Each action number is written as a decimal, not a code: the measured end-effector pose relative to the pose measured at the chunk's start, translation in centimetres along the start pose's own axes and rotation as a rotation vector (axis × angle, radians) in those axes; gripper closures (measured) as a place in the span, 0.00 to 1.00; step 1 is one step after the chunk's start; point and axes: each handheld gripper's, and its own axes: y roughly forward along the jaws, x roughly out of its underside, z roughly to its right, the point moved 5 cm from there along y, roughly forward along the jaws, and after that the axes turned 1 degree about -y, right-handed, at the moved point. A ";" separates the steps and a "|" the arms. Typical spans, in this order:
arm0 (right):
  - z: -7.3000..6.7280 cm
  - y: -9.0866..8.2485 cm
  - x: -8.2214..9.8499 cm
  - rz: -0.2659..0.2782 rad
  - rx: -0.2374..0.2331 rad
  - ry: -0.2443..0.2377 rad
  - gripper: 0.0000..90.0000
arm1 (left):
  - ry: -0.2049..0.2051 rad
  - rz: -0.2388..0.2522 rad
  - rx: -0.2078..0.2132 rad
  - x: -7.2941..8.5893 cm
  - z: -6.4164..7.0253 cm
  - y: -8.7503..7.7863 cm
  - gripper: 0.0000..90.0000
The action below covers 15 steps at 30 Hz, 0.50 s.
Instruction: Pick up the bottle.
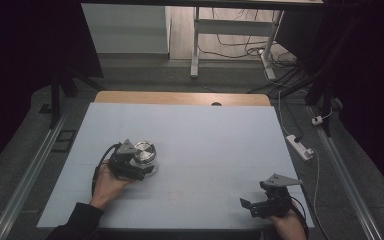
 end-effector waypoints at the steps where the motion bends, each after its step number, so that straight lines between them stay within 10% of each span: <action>1: 0.0 0.0 0.0 0.000 0.000 0.000 0.00 | 0.008 0.001 -0.002 0.0 0.0 0.0 0.05; 15: 0.0 0.0 0.0 0.000 -0.001 -0.007 0.00 | 0.041 0.002 0.001 -0.4 0.5 0.0 0.17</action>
